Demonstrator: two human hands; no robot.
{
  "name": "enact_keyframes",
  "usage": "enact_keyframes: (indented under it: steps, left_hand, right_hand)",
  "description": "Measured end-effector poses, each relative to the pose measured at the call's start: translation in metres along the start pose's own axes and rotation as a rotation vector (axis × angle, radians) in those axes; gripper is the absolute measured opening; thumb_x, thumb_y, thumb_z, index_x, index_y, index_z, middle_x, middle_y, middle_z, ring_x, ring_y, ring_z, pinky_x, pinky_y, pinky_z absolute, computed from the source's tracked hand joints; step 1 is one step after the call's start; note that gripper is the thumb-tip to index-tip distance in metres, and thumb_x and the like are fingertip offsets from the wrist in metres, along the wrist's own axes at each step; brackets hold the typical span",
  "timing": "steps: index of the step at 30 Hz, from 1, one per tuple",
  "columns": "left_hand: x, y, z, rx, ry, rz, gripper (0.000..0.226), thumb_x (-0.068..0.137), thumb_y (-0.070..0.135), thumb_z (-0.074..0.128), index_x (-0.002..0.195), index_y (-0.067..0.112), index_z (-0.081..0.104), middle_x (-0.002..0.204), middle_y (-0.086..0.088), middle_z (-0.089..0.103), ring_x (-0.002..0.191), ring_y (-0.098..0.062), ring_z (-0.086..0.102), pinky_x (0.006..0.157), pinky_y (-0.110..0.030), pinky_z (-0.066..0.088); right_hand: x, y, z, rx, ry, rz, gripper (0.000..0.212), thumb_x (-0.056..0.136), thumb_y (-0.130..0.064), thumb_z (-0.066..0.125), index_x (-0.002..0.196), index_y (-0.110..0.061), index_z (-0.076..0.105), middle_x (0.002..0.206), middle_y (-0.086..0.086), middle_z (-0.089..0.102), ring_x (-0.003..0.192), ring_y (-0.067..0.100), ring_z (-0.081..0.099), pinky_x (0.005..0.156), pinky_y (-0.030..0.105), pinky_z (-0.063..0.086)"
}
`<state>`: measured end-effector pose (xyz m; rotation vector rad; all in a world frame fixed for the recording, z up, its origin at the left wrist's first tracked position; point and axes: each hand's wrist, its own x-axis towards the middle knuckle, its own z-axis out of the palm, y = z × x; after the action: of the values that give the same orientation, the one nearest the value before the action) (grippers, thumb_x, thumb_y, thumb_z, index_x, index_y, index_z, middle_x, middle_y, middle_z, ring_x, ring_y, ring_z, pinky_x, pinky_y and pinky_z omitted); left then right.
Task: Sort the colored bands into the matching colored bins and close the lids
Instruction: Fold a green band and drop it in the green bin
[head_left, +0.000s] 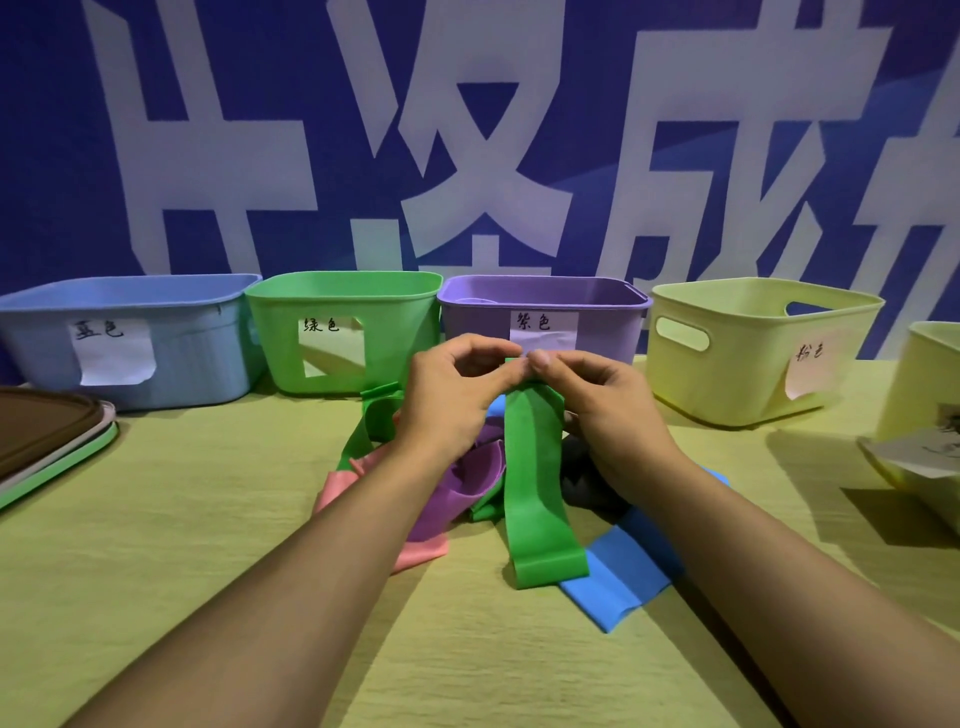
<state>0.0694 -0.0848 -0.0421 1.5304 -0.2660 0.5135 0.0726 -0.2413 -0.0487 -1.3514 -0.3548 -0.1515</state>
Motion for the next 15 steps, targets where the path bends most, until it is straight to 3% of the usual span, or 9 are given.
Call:
enact_keyframes:
  steps: [3, 6, 9, 12, 15]
  left_hand:
    - [0.0, 0.002, 0.0, -0.009, -0.033, -0.01, 0.02, 0.079, 0.0, 0.084, 0.095, 0.008, 0.075, 0.086, -0.006, 0.077, 0.081, -0.01, 0.071, 0.083, -0.025, 0.061]
    - [0.003, -0.004, -0.005, 0.018, -0.052, -0.019, 0.021, 0.08, 0.006, 0.085, 0.095, 0.016, 0.076, 0.093, -0.002, 0.079, 0.09, -0.013, 0.074, 0.088, -0.029, 0.06]
    - [0.004, -0.008, -0.005, 0.032, -0.068, -0.065, 0.025, 0.077, 0.027, 0.089, 0.099, 0.021, 0.077, 0.102, -0.004, 0.08, 0.101, -0.023, 0.075, 0.093, -0.039, 0.059]
    - [0.0, 0.0, 0.0, -0.113, -0.108, -0.195, 0.031, 0.087, 0.038, 0.078, 0.106, 0.013, 0.074, 0.099, -0.01, 0.079, 0.092, -0.026, 0.076, 0.081, -0.033, 0.061]
    - [0.0, -0.001, 0.0, -0.073, -0.139, -0.291, 0.061, 0.077, 0.066, 0.067, 0.098, 0.01, 0.076, 0.093, -0.012, 0.08, 0.088, -0.029, 0.077, 0.08, -0.035, 0.06]
  right_hand:
    - [0.002, 0.001, -0.002, 0.04, -0.042, 0.0, 0.018, 0.094, -0.017, 0.07, 0.108, -0.006, 0.076, 0.103, 0.015, 0.078, 0.095, 0.025, 0.076, 0.077, 0.031, 0.06]
    - [0.003, 0.001, -0.003, 0.044, -0.055, -0.019, 0.017, 0.094, -0.015, 0.069, 0.108, -0.008, 0.076, 0.104, 0.013, 0.078, 0.098, 0.025, 0.076, 0.077, 0.028, 0.06]
    - [0.006, 0.001, -0.004, 0.044, -0.043, -0.042, 0.019, 0.094, -0.012, 0.068, 0.111, -0.007, 0.075, 0.106, 0.015, 0.078, 0.102, 0.03, 0.075, 0.084, 0.035, 0.061]
    - [0.007, 0.0, -0.005, 0.013, -0.029, -0.069, 0.021, 0.095, -0.005, 0.066, 0.115, -0.006, 0.074, 0.107, 0.014, 0.078, 0.104, 0.03, 0.074, 0.09, 0.039, 0.061]
    - [0.007, -0.001, -0.004, -0.044, -0.015, -0.108, 0.021, 0.096, -0.002, 0.066, 0.11, -0.014, 0.075, 0.105, 0.008, 0.079, 0.103, 0.025, 0.075, 0.091, 0.037, 0.06]
